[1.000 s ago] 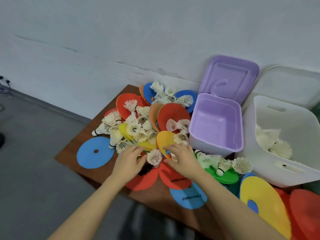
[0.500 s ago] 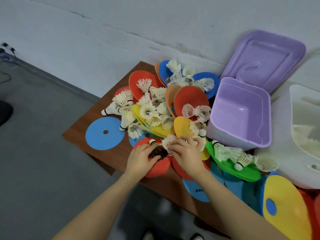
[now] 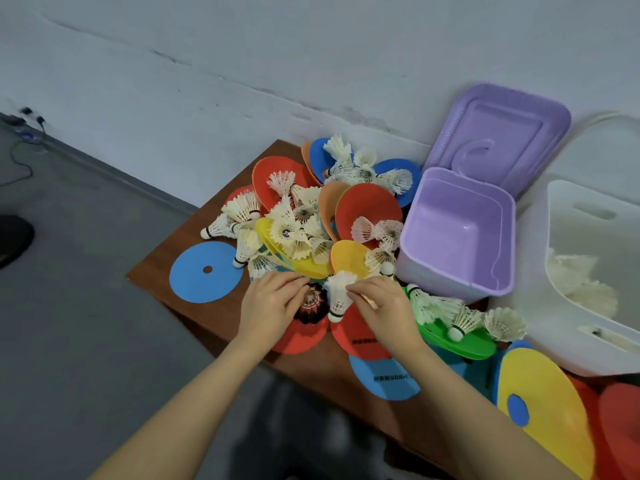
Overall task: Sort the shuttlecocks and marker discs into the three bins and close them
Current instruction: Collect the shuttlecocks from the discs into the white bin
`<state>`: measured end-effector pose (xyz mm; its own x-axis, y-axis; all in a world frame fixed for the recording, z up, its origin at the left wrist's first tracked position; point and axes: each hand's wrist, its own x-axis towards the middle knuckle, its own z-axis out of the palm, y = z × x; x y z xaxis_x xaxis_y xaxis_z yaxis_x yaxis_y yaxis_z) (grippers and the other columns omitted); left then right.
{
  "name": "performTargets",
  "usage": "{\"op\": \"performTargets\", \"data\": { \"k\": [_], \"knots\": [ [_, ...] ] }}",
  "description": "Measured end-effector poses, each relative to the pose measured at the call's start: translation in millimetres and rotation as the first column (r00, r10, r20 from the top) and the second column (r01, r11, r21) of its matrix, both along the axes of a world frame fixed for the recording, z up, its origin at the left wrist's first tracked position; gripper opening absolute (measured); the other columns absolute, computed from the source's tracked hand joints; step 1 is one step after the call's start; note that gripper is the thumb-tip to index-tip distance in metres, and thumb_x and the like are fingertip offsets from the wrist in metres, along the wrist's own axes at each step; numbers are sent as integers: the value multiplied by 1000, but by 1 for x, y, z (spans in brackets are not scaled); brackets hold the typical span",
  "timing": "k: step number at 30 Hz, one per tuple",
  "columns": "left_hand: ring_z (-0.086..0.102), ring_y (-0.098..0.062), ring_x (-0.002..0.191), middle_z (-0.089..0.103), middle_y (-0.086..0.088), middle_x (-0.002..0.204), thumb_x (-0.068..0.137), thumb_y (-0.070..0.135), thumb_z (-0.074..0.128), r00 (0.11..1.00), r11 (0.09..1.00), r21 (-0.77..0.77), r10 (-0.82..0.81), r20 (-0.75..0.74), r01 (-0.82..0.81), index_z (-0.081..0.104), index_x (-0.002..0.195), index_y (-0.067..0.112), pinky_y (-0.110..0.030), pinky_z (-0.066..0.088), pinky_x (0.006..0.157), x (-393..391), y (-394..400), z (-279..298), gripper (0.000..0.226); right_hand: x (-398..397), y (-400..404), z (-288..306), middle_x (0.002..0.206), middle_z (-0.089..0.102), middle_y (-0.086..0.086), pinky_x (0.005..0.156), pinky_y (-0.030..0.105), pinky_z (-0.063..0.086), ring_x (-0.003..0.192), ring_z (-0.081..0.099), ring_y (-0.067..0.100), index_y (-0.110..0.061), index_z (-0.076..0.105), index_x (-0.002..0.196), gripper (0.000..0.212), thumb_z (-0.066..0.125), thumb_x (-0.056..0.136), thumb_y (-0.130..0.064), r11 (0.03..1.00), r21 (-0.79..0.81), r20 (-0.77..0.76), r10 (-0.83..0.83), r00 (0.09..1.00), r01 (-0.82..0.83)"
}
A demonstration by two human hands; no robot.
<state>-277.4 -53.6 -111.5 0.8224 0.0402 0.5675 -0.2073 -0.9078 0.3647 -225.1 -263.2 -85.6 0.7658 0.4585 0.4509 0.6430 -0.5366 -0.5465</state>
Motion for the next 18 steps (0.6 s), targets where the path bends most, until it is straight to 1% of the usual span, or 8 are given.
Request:
{"op": "performTargets", "data": {
  "k": [2,4,6,10,13,15,18],
  "knots": [
    [60,-16,88,70,5,96,91,31,52,998,1000,9,-25,58,24,73,97,17,-30,44,73,6,-9,21,26,2,-12,17,83,68,-5,73,36,47,82,59,15,-13,72,89,22,55,88,-27,1000,23,17,-17,1000,17],
    [62,-18,86,70,4,97,92,31,52,991,999,14,-54,120,53,73,97,17,-31,44,71,19,-23,44,26,6,-27,36,81,68,-4,72,32,45,81,55,10,-12,72,87,14,61,86,-21,997,59,51,-51,997,48],
    [62,-19,86,70,4,97,93,31,52,979,995,12,-97,177,97,74,97,17,-32,46,70,35,-44,68,26,12,-46,53,78,67,-3,70,32,43,79,52,9,-11,72,85,9,64,82,-16,992,88,96,-100,990,92],
    [62,-18,87,70,5,96,92,31,53,951,982,14,-186,247,188,74,98,18,-36,47,72,73,-102,103,25,25,-104,79,77,67,-2,69,32,43,76,55,14,-10,72,83,10,64,81,-16,972,106,178,-226,958,209],
    [63,-18,82,70,4,93,91,28,54,921,963,27,-264,285,268,74,96,17,-36,48,67,104,-158,120,23,34,-159,94,78,68,0,69,33,44,75,59,20,-10,72,84,11,63,82,-17,945,104,235,-326,916,309],
    [62,-17,79,70,3,88,89,27,55,906,950,29,-305,292,311,74,93,16,-34,48,65,123,-200,129,22,41,-197,105,77,68,0,68,34,43,74,58,20,-11,72,84,11,64,82,-17,916,104,273,-402,874,388],
    [64,-21,78,70,2,86,88,30,52,905,927,-15,-362,222,374,74,92,16,-33,47,67,148,-262,140,26,57,-249,119,74,68,3,63,36,47,69,58,24,-9,72,82,8,66,80,-14,874,95,321,-481,816,477]
  ]
}}
